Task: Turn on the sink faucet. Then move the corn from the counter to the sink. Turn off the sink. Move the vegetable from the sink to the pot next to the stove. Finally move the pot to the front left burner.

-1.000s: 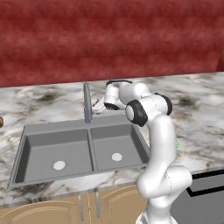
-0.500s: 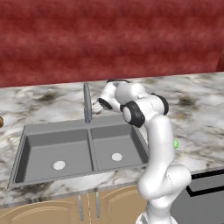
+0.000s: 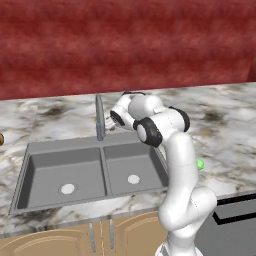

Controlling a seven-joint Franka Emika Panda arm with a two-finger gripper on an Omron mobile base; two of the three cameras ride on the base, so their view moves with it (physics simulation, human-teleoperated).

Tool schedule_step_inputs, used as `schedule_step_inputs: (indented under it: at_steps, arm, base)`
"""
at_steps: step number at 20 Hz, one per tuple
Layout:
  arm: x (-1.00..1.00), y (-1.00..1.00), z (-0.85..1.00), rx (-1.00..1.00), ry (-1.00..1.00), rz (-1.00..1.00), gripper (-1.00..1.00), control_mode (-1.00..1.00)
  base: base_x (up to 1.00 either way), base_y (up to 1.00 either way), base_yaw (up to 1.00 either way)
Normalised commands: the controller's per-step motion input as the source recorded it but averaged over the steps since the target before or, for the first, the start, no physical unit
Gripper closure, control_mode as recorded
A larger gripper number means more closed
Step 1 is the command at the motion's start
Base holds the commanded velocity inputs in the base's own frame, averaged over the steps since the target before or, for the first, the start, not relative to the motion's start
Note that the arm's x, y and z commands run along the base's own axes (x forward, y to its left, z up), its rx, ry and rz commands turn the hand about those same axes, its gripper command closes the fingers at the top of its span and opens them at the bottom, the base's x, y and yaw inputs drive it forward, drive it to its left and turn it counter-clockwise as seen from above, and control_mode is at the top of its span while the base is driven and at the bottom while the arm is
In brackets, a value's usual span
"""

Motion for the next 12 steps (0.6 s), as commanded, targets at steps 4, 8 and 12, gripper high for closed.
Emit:
schedule_step_inputs:
  at_steps: [4, 8, 12]
  arm:
    - [0.0, -0.52, -0.19, 0.02, 0.02, 0.0, 1.0, -1.0]
    - [0.0, -0.6, -0.29, 0.03, 0.08, 0.0, 1.0, -1.0]
    - [0.0, -0.67, -0.32, 0.04, 0.08, 0.0, 1.0, -1.0]
  base:
    - [0.0, 0.0, 0.0]
    - [0.0, 0.0, 0.0]
    - [0.0, 0.0, 0.0]
